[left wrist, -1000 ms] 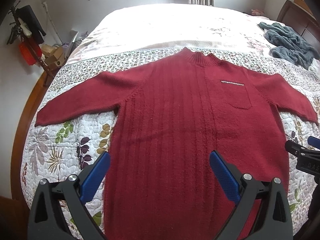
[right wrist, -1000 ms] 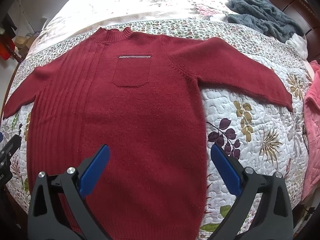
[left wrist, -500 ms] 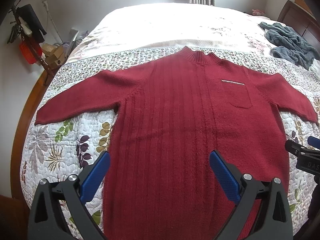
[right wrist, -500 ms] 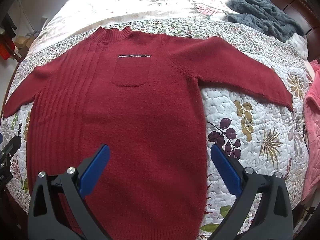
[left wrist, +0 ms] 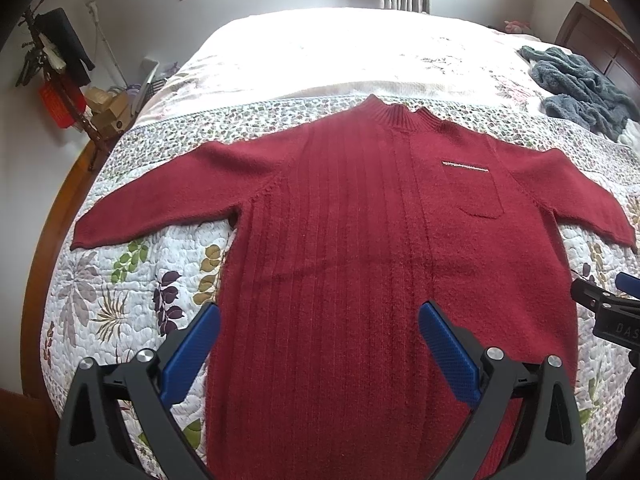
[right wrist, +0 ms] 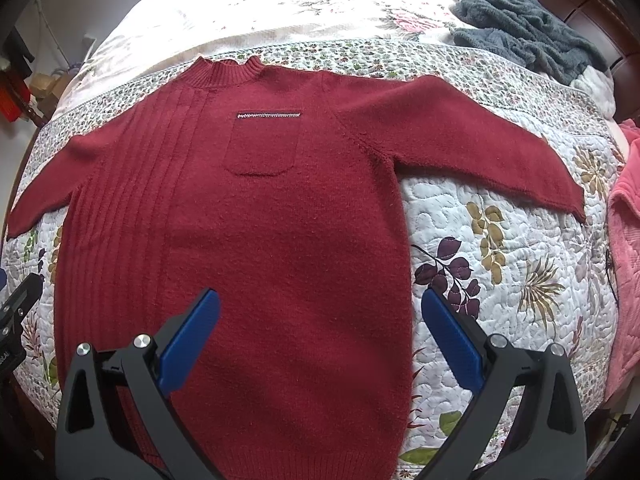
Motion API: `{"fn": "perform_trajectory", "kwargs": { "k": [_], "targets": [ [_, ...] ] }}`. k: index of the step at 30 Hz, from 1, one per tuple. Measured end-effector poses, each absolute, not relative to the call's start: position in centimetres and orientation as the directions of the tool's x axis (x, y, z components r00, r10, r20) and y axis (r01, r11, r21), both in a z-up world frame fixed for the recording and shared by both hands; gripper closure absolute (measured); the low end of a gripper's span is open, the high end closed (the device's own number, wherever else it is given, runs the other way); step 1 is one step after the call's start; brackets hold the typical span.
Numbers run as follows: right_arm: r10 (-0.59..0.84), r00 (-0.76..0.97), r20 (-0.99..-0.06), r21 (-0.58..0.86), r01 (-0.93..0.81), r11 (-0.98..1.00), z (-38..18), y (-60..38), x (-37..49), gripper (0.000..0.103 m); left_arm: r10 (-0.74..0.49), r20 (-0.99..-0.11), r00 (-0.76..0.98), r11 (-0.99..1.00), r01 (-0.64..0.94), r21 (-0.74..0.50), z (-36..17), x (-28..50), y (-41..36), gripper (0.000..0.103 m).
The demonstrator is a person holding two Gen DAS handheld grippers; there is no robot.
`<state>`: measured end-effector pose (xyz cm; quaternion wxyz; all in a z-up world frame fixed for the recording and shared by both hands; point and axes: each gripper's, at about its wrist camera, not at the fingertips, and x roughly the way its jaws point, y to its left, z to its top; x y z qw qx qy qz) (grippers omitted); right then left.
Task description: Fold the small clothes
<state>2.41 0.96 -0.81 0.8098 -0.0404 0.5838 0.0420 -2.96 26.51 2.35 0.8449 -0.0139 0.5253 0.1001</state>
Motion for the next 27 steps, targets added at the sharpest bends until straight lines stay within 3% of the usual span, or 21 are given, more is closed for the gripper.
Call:
{"fn": "perform_trajectory", "kwargs": {
  "k": [27],
  "targets": [
    [0.051,0.329,-0.943,0.021,-0.094,0.995,-1.3,-1.8,3.3,0.003,0.138,-0.893,0.428,0.985,-0.154,0.078,1.7,-1.6,25.3,0.004]
  ]
}}
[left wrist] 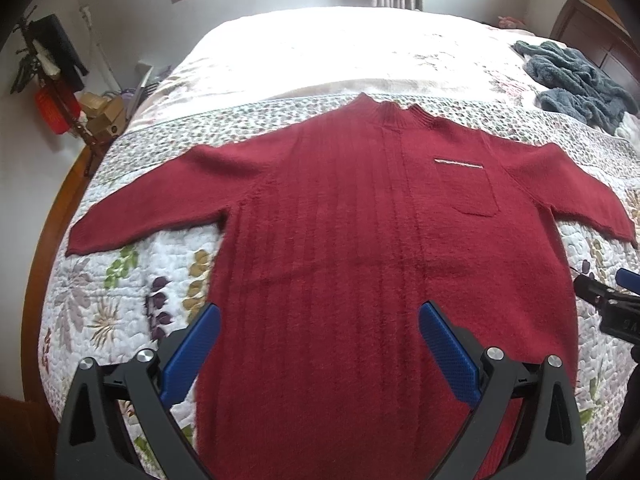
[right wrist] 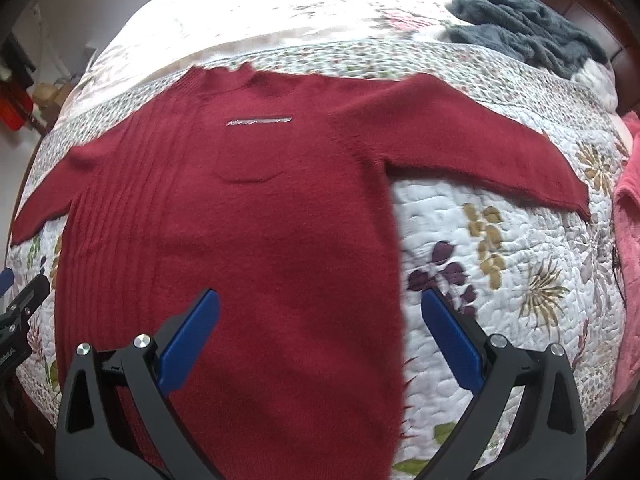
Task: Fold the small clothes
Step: 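Move the right tool to the sleeve cuff and close on it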
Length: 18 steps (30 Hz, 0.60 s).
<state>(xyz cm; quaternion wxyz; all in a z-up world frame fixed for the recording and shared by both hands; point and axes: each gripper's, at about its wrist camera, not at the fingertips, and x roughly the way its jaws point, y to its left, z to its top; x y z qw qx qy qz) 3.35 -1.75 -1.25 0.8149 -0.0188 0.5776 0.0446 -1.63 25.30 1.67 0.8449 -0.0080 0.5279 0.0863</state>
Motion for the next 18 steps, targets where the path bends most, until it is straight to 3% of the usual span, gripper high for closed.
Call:
{"fn": "perform_trajectory", "kwargs": {
  "k": [9,18],
  "targets": [
    [-0.019,0.300,-0.954,0.071,0.288,0.955,-2.6,-23.3,11.0,0.003,0.055,-0.857,0.512,0.994,-0.112,-0.003,1.7,6.8,20.7,0.004],
    [0.016,0.212,-0.977,0.115,0.465,0.878,-7.1,-39.9,16.2,0.004,-0.006,-0.847,0.532,0.999,-0.041,-0.032,0.1,13.5,14.3,0.004]
  ]
}}
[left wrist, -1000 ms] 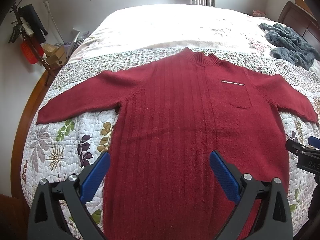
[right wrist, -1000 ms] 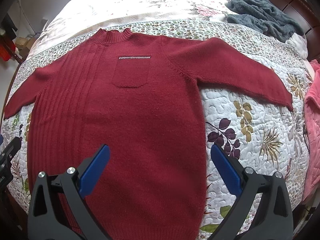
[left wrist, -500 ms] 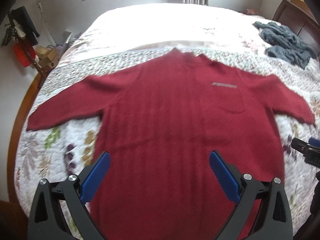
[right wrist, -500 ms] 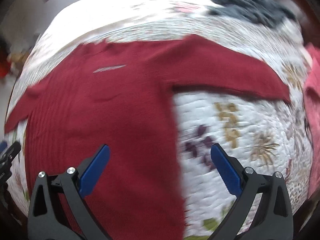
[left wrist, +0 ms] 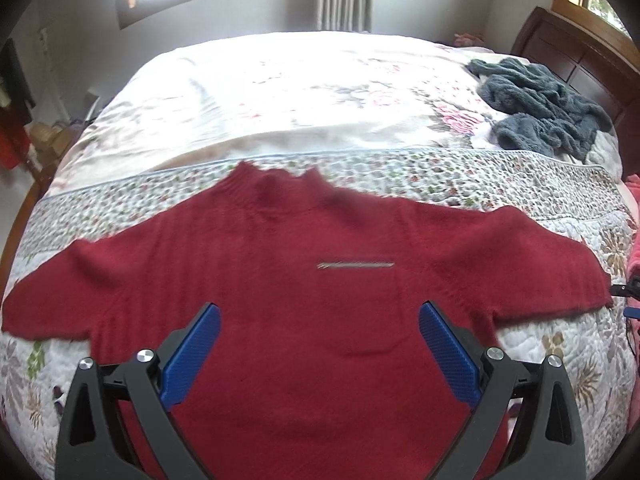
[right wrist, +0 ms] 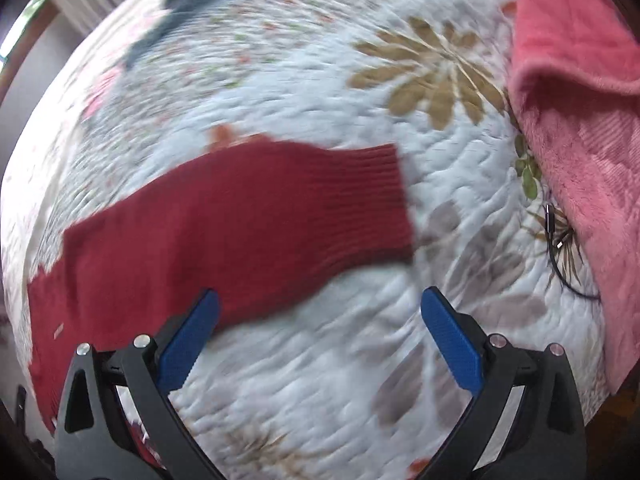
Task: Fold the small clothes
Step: 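Move the right tool to the sleeve cuff and close on it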
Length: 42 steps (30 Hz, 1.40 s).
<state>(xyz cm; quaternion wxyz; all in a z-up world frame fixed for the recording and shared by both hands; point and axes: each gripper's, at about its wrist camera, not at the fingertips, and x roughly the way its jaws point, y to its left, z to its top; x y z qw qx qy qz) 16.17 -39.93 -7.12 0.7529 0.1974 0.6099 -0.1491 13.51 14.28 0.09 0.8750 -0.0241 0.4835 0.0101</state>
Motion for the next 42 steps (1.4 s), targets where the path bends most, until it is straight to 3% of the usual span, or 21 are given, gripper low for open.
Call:
{"fn": "perform_trajectory", "kwargs": {
  "k": [4,6,10,13,15,17,22,32,42],
  "targets": [
    [0.086,0.192,-0.978,0.174,0.512,0.841,-9.5,-43.7,16.9,0.007,-0.006,-0.850,0.526,0.999,-0.030,-0.025,-0.5,14.5,13.0,0.004],
    [0.120,0.197,-0.973,0.208,0.519,0.829,-10.2,-44.6,17.1,0.021,-0.003,-0.851,0.524,0.999,-0.031,-0.022,-0.7,14.7,12.7,0.004],
    [0.154,0.202,-0.967,0.238,0.510,0.827,-11.0,-45.4,17.6,0.030,0.011,-0.854,0.520,0.999,-0.039,-0.011,-1.0,15.0,12.6,0.004],
    [0.130,0.220,-0.967,0.222,0.467,0.856,-10.6,-45.7,18.4,0.055,0.019,-0.859,0.511,0.999,-0.050,-0.007,-1.3,14.9,12.7,0.004],
    [0.099,0.220,-0.971,0.192,0.456,0.869,-10.1,-45.7,18.4,0.085,0.020,-0.863,0.506,0.999,-0.053,-0.008,-1.5,14.8,12.6,0.004],
    [0.097,0.223,-0.970,0.191,0.452,0.871,-9.6,-46.0,18.5,0.098,0.022,-0.864,0.503,0.999,-0.049,-0.003,-1.6,14.6,12.5,0.004],
    [0.098,0.287,-0.953,0.226,0.455,0.861,-7.5,-47.5,17.7,0.098,0.019,-0.866,0.500,0.999,-0.050,-0.006,-1.6,14.1,12.7,0.004],
    [0.014,0.302,-0.953,0.156,0.452,0.878,-6.3,-43.3,17.8,0.099,0.049,-0.882,0.468,0.995,-0.101,0.001,-2.7,13.4,15.3,0.004],
    [0.243,0.409,-0.880,0.291,0.061,0.955,0.7,-25.4,20.4,0.099,0.051,-0.881,0.470,0.988,-0.152,-0.024,-2.5,13.1,18.4,0.004]
  ]
}}
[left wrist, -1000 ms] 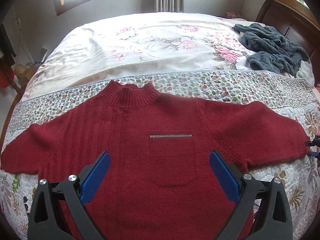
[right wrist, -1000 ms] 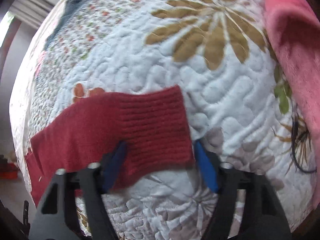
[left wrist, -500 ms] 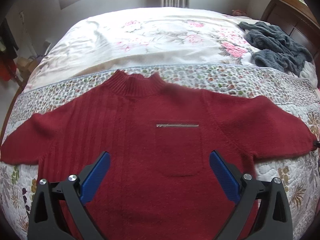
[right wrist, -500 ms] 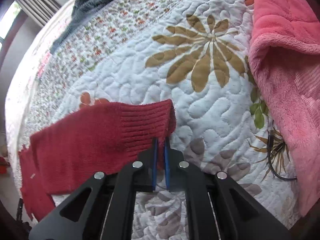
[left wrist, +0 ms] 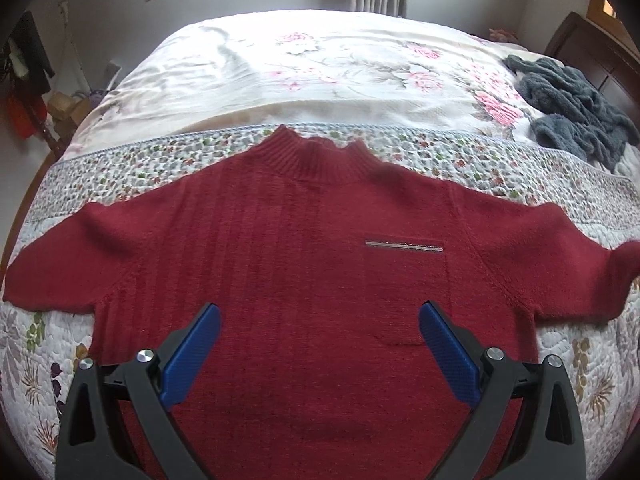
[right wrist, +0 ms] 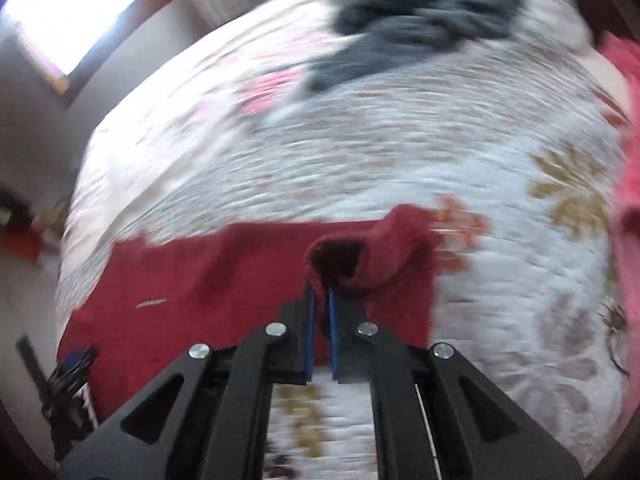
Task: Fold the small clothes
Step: 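Move the right tool to the sleeve cuff and close on it, then fold the gripped sleeve across the sweater body with the right tool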
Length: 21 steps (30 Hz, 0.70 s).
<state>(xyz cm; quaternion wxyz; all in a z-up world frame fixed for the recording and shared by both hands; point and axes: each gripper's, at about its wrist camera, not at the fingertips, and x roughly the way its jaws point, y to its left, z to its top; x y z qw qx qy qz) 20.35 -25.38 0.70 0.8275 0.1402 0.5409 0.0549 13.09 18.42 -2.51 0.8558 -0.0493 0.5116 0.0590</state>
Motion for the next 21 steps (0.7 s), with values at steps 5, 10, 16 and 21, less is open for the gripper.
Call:
{"fn": "perform_trajectory", "kwargs": {
  "k": [5,10,16,21],
  "targets": [
    [0.384,0.347,-0.856,0.370,-0.110,0.923,0.2,-15.3,22.3,0.099,0.046,-0.881,0.472,0.986,-0.162,-0.035,-2.5,12.9,19.8,0.004],
    [0.427,0.279,-0.860,0.380,-0.208,0.901,-1.6,-7.6,23.0,0.099,0.045,-0.883,0.467,0.982,-0.184,-0.047,-2.8,12.6,21.6,0.004],
    [0.438,0.195,-0.878,0.389,-0.244,0.888,-5.4,-1.4,23.3,0.099,0.050,-0.887,0.459,0.976,-0.212,-0.055,-3.1,12.1,23.7,0.004],
    [0.417,0.145,-0.897,0.379,-0.230,0.896,-8.9,0.2,23.8,0.099,0.045,-0.892,0.450,0.974,-0.219,-0.062,-3.4,12.0,24.4,0.004]
  ]
}}
